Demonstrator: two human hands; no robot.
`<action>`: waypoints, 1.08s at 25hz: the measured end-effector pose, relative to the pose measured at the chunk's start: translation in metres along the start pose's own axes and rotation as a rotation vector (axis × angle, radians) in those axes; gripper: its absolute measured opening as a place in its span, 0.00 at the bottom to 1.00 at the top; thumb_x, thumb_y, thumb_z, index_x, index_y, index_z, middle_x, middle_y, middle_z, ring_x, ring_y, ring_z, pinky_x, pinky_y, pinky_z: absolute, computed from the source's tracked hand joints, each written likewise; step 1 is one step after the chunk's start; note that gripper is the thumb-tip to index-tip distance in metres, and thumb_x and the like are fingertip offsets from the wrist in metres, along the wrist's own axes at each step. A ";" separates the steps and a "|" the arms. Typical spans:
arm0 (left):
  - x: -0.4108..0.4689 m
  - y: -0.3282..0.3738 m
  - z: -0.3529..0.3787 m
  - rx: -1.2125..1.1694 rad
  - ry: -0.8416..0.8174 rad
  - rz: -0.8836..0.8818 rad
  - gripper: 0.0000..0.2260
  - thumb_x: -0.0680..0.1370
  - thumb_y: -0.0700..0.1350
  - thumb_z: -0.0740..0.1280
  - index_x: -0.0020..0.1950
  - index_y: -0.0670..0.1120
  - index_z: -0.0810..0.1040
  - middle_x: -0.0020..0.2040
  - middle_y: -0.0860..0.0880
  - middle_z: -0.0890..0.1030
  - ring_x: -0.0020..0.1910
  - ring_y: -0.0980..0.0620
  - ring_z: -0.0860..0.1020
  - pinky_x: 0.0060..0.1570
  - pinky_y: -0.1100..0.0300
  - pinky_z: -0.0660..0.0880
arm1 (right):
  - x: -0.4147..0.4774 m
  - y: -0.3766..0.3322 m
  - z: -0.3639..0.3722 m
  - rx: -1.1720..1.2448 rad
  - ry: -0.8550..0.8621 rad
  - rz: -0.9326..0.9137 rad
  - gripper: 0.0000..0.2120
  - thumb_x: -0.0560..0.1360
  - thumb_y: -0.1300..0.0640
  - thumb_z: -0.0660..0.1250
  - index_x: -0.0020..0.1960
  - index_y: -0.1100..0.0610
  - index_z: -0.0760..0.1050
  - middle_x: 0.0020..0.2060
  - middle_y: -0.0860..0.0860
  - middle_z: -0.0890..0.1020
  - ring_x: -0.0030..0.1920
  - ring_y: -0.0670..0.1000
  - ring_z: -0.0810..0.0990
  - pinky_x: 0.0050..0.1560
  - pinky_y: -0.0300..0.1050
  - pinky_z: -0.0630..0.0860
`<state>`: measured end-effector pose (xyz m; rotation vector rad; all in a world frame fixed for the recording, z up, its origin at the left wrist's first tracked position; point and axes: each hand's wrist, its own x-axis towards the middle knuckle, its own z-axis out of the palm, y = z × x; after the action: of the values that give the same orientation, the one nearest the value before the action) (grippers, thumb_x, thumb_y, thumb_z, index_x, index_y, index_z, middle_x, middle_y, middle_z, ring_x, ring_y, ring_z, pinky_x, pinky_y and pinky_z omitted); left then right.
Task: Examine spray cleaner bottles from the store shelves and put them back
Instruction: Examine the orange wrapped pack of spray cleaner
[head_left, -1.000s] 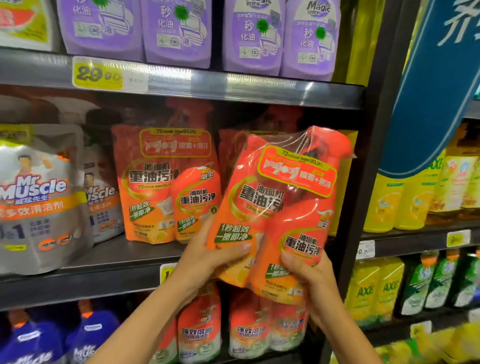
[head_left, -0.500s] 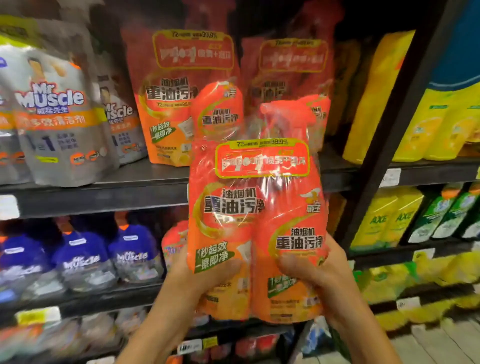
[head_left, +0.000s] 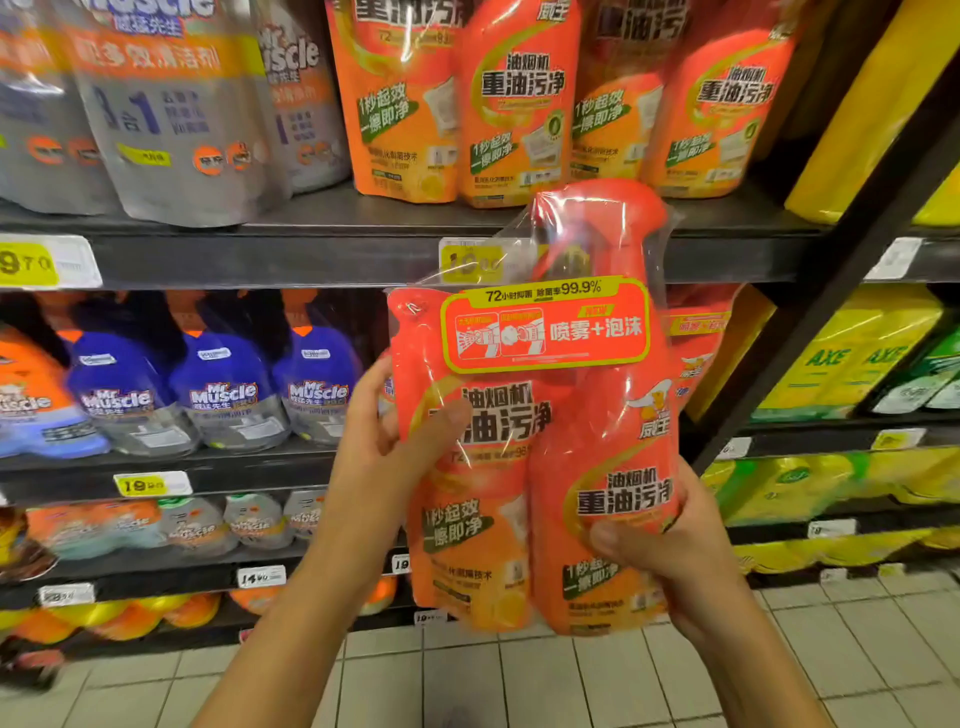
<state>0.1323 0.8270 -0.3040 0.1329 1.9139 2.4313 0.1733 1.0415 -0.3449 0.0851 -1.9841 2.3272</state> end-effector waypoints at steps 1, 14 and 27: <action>0.007 0.009 0.002 0.030 0.057 0.060 0.34 0.64 0.54 0.76 0.68 0.55 0.67 0.53 0.53 0.84 0.50 0.52 0.83 0.41 0.63 0.79 | -0.003 0.002 0.000 -0.029 -0.017 0.000 0.35 0.47 0.46 0.85 0.52 0.47 0.80 0.46 0.57 0.85 0.46 0.57 0.85 0.42 0.47 0.81; 0.045 0.024 0.023 0.134 0.158 0.187 0.15 0.76 0.42 0.69 0.54 0.62 0.74 0.50 0.53 0.83 0.46 0.53 0.84 0.44 0.53 0.82 | -0.007 0.008 -0.001 0.097 0.020 0.064 0.27 0.51 0.58 0.80 0.50 0.51 0.81 0.45 0.59 0.85 0.45 0.58 0.85 0.41 0.48 0.81; 0.032 0.010 -0.025 0.128 -0.456 -0.114 0.18 0.74 0.53 0.67 0.64 0.56 0.76 0.59 0.48 0.82 0.57 0.49 0.80 0.54 0.50 0.78 | 0.005 -0.012 0.004 0.349 0.098 0.141 0.26 0.46 0.50 0.85 0.42 0.54 0.84 0.36 0.54 0.85 0.36 0.53 0.85 0.34 0.48 0.81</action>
<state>0.0987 0.8030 -0.2986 0.5175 1.8051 1.9870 0.1699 1.0400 -0.3318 -0.1488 -1.5689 2.6854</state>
